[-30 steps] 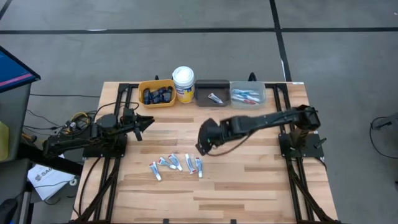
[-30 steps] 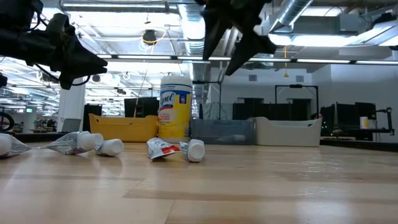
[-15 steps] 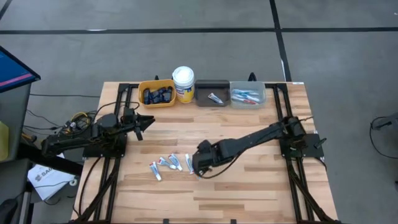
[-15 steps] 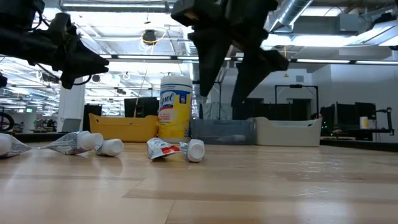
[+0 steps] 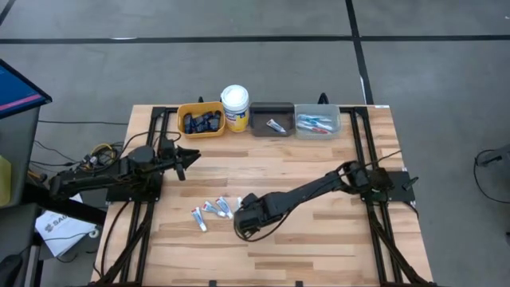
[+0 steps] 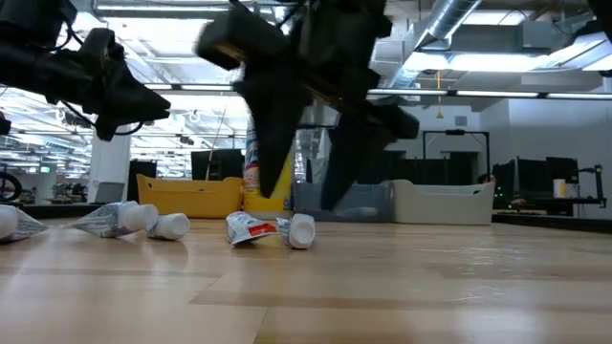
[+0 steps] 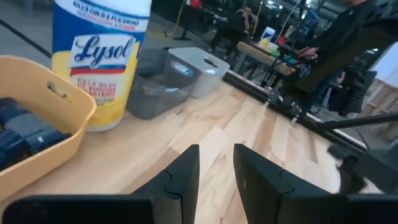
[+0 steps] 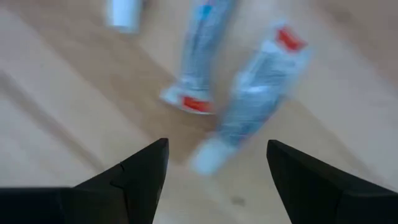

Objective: Pick & Place Travel size toiletries
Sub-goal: Put the white toothpaste into the black bin

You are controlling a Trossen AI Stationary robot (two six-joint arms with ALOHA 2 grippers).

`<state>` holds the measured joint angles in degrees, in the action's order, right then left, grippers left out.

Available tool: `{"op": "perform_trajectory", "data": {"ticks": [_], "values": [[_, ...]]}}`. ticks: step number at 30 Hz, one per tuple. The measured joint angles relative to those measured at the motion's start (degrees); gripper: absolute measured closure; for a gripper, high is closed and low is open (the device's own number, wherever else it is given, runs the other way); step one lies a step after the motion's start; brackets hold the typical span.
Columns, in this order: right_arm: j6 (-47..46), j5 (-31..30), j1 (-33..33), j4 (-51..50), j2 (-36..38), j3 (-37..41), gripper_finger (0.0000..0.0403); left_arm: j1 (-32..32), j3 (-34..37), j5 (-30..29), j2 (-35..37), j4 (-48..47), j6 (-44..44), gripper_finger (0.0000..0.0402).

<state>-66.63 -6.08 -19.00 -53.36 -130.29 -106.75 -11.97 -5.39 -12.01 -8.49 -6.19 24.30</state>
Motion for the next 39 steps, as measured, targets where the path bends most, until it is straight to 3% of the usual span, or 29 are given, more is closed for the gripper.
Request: {"op": "perform_trajectory", "data": {"ticks": [14,19,29,39], "values": [[0.42,0.01,-1.26,-1.36,-3.27,0.14,0.0148,0.00,-0.02,-0.23,-0.71,0.70,0.01,0.0306],[3.46,-0.13,-1.18,-2.14,-3.27,0.18,0.0209,0.00,-0.02,-0.28,-1.43,1.19,0.01,0.0306],[10.04,0.24,-1.09,-1.67,-3.27,0.18,0.0384,0.00,-0.02,-0.44,-1.49,1.22,0.01,0.0306],[12.70,3.12,-0.81,-5.16,-0.81,0.21,0.0394,0.00,-0.02,-0.39,-1.49,1.58,0.01,0.0306]]}}
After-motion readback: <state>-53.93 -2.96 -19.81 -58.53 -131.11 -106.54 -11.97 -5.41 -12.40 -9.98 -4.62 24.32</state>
